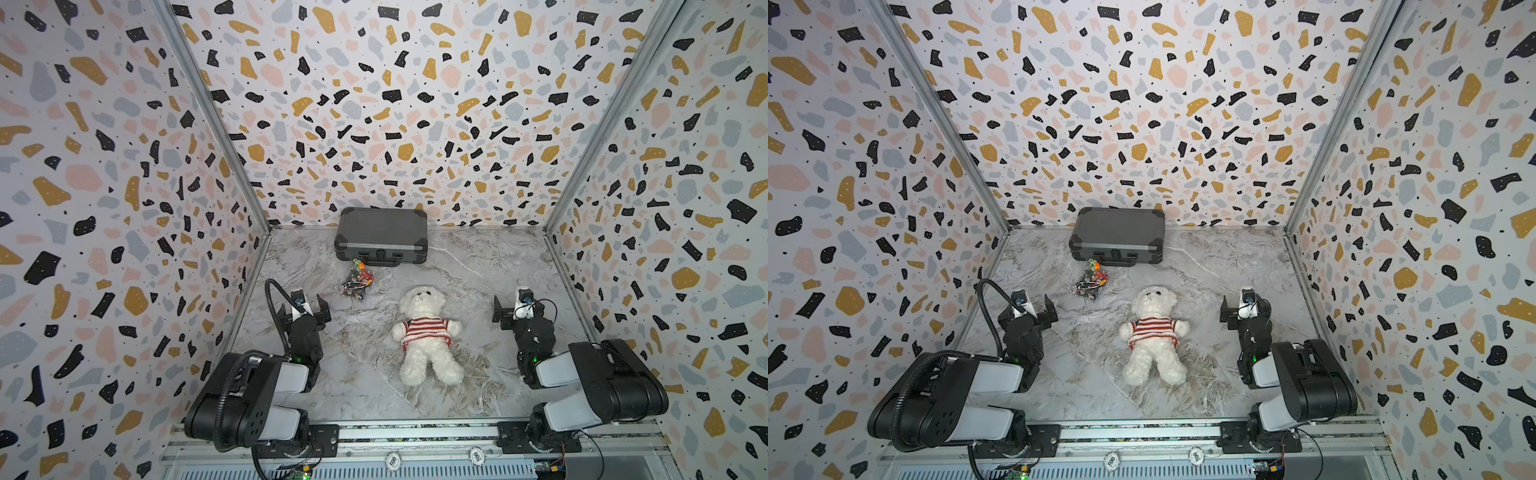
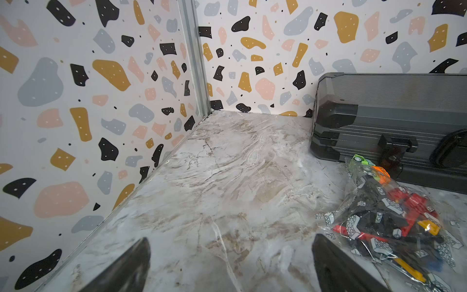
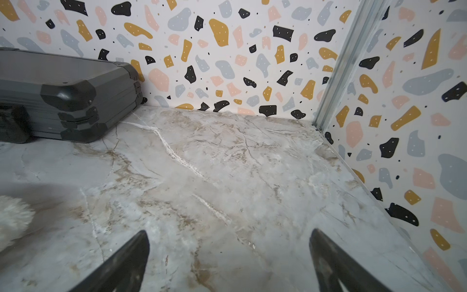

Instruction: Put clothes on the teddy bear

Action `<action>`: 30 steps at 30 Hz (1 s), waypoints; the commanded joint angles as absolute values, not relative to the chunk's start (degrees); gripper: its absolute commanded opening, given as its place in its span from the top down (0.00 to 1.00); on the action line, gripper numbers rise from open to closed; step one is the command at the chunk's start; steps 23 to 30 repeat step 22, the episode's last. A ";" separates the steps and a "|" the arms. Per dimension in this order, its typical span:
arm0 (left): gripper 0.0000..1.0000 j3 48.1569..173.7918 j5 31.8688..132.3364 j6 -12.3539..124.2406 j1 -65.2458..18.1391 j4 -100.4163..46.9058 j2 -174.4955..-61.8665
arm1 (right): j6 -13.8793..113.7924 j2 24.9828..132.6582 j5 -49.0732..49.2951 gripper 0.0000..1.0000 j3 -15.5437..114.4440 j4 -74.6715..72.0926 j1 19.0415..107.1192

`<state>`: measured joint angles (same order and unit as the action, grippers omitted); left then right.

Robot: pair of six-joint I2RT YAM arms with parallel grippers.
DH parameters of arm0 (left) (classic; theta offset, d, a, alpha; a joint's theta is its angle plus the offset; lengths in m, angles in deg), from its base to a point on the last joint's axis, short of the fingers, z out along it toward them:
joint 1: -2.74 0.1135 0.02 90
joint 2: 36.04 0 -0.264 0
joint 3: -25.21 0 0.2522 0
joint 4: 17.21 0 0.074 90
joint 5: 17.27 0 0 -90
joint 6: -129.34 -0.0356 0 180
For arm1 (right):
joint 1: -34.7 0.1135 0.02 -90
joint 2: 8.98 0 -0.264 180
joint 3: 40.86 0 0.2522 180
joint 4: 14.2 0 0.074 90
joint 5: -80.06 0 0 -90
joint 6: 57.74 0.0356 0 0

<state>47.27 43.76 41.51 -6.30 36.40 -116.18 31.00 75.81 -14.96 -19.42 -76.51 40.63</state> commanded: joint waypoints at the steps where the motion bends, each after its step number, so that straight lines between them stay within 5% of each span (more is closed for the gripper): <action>1: 0.00 47.95 43.10 41.67 -5.95 38.55 -115.80 | 33.15 76.31 -13.54 0.01 -15.78 -72.50 38.44; 30: 0.00 47.94 43.04 41.63 -5.96 38.55 -115.84 | 32.09 76.10 -14.57 0.01 -14.83 -70.35 39.61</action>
